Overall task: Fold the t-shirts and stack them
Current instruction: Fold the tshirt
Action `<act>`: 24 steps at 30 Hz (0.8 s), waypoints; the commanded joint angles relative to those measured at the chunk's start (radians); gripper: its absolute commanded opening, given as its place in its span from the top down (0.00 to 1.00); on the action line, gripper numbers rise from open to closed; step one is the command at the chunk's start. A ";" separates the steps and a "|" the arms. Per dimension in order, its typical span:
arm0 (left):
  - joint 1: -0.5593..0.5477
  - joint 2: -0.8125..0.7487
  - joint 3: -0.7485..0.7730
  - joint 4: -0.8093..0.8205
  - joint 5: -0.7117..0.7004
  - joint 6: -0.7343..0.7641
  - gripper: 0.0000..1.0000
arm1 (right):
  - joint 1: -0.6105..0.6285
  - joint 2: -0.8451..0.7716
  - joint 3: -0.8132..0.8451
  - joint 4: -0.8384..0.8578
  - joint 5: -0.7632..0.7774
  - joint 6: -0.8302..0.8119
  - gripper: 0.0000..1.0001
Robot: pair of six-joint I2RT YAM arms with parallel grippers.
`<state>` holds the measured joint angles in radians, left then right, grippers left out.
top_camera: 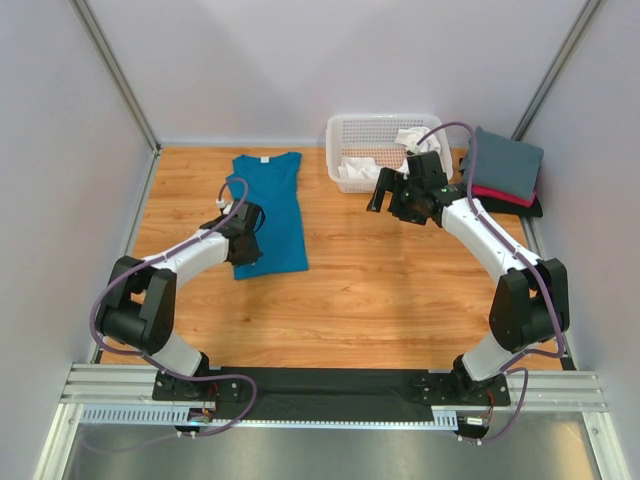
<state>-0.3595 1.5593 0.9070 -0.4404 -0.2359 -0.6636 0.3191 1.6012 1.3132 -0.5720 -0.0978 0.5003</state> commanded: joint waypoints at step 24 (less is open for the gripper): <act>-0.010 -0.078 -0.014 0.011 0.052 -0.024 0.66 | 0.107 0.051 0.024 0.027 -0.059 0.023 0.00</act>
<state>-0.3614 1.4960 0.8951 -0.4488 -0.2028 -0.6735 0.4072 1.6302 1.3132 -0.5682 -0.1345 0.5045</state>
